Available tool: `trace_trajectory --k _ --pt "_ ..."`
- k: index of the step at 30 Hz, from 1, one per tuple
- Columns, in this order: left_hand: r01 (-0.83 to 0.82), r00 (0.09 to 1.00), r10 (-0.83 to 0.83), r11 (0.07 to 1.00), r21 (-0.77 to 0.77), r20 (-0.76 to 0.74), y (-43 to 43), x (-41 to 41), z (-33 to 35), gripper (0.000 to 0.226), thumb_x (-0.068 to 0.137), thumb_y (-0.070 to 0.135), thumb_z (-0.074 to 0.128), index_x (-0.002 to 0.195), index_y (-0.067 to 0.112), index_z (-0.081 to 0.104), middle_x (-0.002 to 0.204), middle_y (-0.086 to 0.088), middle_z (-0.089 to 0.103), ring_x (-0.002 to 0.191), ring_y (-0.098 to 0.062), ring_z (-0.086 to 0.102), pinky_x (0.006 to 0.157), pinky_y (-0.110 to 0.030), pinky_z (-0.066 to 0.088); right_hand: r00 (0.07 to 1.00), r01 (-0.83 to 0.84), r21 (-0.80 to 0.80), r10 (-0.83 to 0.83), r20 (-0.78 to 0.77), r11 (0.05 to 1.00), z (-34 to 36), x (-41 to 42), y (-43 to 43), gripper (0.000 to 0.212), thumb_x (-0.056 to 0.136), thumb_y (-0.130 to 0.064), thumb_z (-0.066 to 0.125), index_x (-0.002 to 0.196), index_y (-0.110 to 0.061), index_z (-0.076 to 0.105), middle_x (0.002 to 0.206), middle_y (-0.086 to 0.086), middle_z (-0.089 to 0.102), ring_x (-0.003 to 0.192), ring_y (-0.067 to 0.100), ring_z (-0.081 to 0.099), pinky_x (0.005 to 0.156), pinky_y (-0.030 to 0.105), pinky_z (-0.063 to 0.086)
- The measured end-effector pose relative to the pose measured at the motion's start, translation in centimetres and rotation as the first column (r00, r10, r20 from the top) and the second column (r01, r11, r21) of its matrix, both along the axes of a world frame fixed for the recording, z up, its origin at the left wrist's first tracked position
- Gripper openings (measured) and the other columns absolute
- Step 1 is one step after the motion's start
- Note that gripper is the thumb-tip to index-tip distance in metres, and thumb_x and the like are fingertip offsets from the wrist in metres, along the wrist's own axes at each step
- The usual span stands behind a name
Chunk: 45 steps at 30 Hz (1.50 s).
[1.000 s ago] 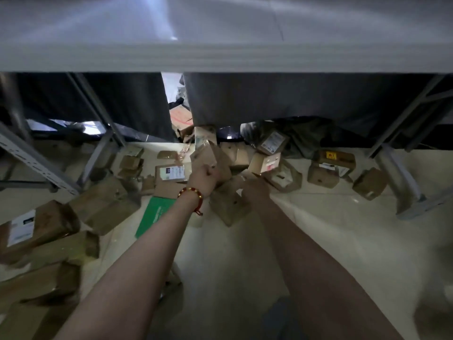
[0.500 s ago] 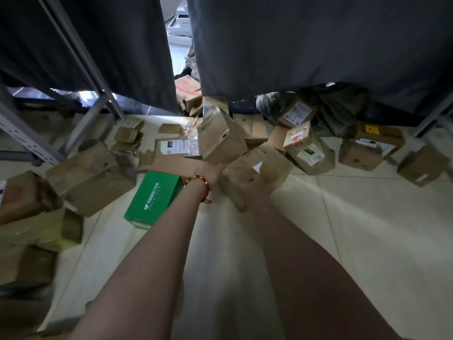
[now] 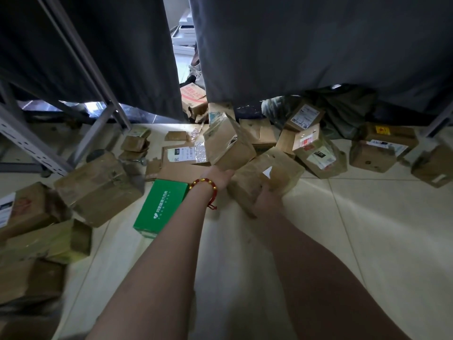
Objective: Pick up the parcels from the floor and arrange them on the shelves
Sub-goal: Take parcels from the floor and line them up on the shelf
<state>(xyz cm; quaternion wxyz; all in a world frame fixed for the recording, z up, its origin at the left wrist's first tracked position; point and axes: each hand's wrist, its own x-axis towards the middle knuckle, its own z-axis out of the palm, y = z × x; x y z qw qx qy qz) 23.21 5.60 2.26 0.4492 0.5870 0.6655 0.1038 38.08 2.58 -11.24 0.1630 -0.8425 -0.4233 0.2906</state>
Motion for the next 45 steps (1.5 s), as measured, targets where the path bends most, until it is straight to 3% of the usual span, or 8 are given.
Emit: trace_trajectory --k 8,12,18,23,30,38,42,45 --pt "0.043 0.999 -0.043 0.999 -0.007 -0.025 -0.1 -1.0 0.6 0.039 0.103 0.033 0.044 0.126 0.005 0.055 0.099 -0.008 0.054 0.095 -0.026 0.057 0.086 -0.039 0.053 0.993 -0.108 0.101 0.102 0.056 0.989 2.1 -0.6 -3.6 0.080 0.087 -0.040 0.065 0.152 -0.038 0.018 0.149 0.014 0.023 0.131 0.037 0.039 0.104 0.050 0.042" --pt "0.040 0.999 -0.040 0.999 -0.006 -0.022 -0.2 -1.1 0.1 0.040 0.101 0.038 0.045 0.121 0.006 0.058 0.088 -0.003 0.051 0.088 -0.023 0.052 0.082 -0.035 0.049 0.985 -0.167 0.047 0.165 0.046 0.985 2.8 0.0 -4.3 0.077 0.077 -0.062 0.069 0.143 -0.035 0.041 0.162 0.011 -0.002 0.144 0.039 0.022 0.108 0.049 0.039" --pt "0.079 0.991 -0.083 0.996 -0.035 -0.108 -0.4 -0.4 -1.9 0.051 0.100 0.036 0.048 0.138 0.001 0.045 0.133 -0.019 0.053 0.120 -0.033 0.051 0.095 -0.039 0.043 0.987 -0.146 0.084 0.140 0.074 0.986 3.4 1.2 -5.4 0.037 0.082 -0.052 0.072 0.098 -0.019 0.065 0.153 0.007 0.027 0.118 0.027 0.052 0.094 0.037 0.047" --pt "0.247 0.906 -0.299 0.948 -0.200 -0.299 -2.4 0.9 -3.7 0.051 0.103 0.034 0.044 0.140 -0.002 0.044 0.140 -0.019 0.050 0.127 -0.035 0.049 0.099 -0.039 0.043 0.968 0.194 0.072 -0.179 -0.176 0.978 3.3 1.3 -5.4 0.077 0.076 -0.032 0.081 0.132 -0.003 0.038 0.132 0.017 0.044 0.115 0.036 0.054 0.096 0.046 0.048" --pt "0.305 0.935 -0.346 0.897 -0.321 -0.076 -2.7 3.1 -3.4 0.045 0.104 0.038 0.036 0.141 0.013 0.046 0.134 -0.014 0.050 0.116 -0.034 0.052 0.094 -0.040 0.047 0.729 0.442 -0.093 -0.418 -0.542 0.892 4.2 2.4 -3.9 0.065 0.079 -0.042 0.075 0.126 0.001 0.059 0.118 0.014 0.065 0.104 0.031 0.063 0.096 0.043 0.051" --pt "-0.102 0.973 0.140 0.975 -0.199 0.183 -2.1 3.7 -2.9 0.062 0.090 0.062 0.051 0.123 0.011 0.062 0.112 -0.010 0.064 0.099 -0.027 0.058 0.090 -0.042 0.049 0.748 0.417 -0.080 -0.392 -0.536 0.905 8.5 5.2 -2.0 0.091 0.072 -0.064 0.072 0.138 -0.005 0.051 0.134 0.014 0.057 0.119 0.031 0.056 0.102 0.042 0.046" --pt "-0.086 0.940 0.157 0.968 -0.234 0.302 -3.4 5.4 2.3 0.055 0.092 0.061 0.048 0.124 0.020 0.062 0.115 -0.006 0.065 0.092 -0.019 0.059 0.066 -0.029 0.041 0.745 0.451 -0.057 -0.411 -0.525 0.891 12.8 6.9 -2.8 0.062 0.072 -0.066 0.070 0.100 -0.011 0.068 0.116 0.011 0.066 0.106 0.028 0.060 0.101 0.045 0.047" --pt "-0.138 0.921 0.209 0.964 -0.226 0.329 -3.9 6.7 7.7 0.052 0.091 0.063 0.048 0.120 0.024 0.065 0.117 -0.008 0.067 0.096 -0.024 0.063 0.073 -0.032 0.046 0.675 0.529 -0.078 -0.474 -0.565 0.845 18.4 7.5 -3.6 0.051 0.077 -0.060 0.070 0.103 -0.017 0.063 0.108 0.006 0.064 0.102 0.026 0.057 0.102 0.044 0.046"
